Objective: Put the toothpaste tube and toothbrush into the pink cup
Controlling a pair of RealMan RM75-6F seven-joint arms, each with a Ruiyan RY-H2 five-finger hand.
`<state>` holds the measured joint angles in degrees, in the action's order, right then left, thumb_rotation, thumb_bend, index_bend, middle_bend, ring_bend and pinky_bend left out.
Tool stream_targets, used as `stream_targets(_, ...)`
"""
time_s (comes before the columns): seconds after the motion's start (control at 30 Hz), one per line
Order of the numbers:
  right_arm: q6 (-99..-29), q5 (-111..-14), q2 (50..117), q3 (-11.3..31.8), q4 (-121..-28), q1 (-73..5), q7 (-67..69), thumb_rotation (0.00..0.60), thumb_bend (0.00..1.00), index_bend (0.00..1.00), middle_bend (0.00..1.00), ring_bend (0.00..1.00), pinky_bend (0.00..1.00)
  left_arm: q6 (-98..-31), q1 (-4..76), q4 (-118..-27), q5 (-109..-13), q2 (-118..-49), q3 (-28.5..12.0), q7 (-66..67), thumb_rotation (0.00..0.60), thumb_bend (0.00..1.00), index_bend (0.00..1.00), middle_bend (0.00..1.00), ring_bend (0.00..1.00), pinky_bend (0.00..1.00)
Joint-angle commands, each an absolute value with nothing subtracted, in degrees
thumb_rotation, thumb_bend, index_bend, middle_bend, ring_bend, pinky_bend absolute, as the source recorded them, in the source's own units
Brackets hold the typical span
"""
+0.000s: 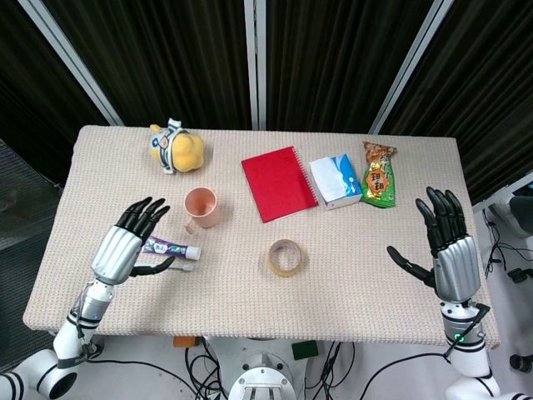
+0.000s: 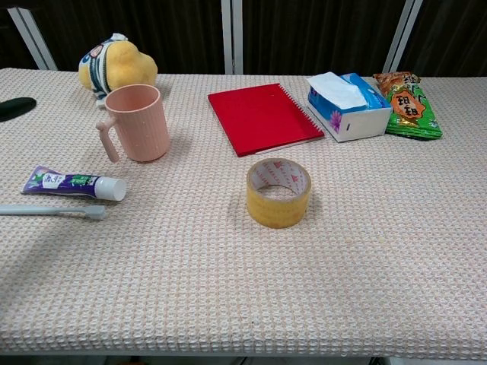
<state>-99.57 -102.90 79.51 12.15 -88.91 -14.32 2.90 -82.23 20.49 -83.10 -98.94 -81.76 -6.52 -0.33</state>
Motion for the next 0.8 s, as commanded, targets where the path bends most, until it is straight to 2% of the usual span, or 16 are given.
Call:
stream_targets(0.03, -98.8, -102.2, 79.9, 11.9, -88.1, -14.7, 3.4, 0.600, 0.38, 0.00, 0.00, 0.00, 0.00, -81.3, 21.6, -82.3, -98.7, -83.0, -6.6, -0.6, 0.338, 0.19, 0.08, 0.07, 0.05, 0.15)
stream_targets(0.3, -99.2, -101.5, 79.4, 11.3, -87.4, -14.6, 4.4, 0.600, 0.38, 0.00, 0.00, 0.00, 0.00, -81.5, 21.6, -82.4, -97.5, -82.6, -5.8, 0.5, 0.371, 0.19, 0.08, 0.07, 0.05, 0.16)
stream_targets(0.47, -99.8, -101.1, 78.9, 11.2, -87.5, -14.4, 4.3, 0.600, 0.38, 0.00, 0.00, 0.00, 0.00, -80.5, 21.6, -83.1, -96.5, -81.1, -5.1, 2.4, 0.457, 0.20, 0.10, 0.07, 0.05, 0.19)
stream_targets(0.63, -100.5, -100.3, 78.3, 11.5, -86.4, -14.1, 5.2, 0.600, 0.38, 0.00, 0.00, 0.00, 0.00, -78.0, 20.7, -82.6, -93.6, -78.7, -3.8, 4.5, 0.563, 0.23, 0.21, 0.13, 0.09, 0.25)
stream_targets(0.73, -101.6, -99.5, 78.1, 12.1, -83.9, -13.8, 6.9, 0.600, 0.38, 0.00, 0.00, 0.00, 0.00, -76.0, 20.5, -81.1, -92.7, -77.8, -2.5, 4.8, 0.594, 0.24, 0.25, 0.21, 0.10, 0.27)
stream_targets(0.8, -101.8, -98.2, 77.9, 12.4, -83.2, -13.5, 7.9, 0.600, 0.38, 0.00, 0.00, 0.00, 0.00, -74.5, 20.6, -80.3, -92.2, -77.8, -1.8, 5.2, 0.600, 0.24, 0.27, 0.22, 0.10, 0.27)
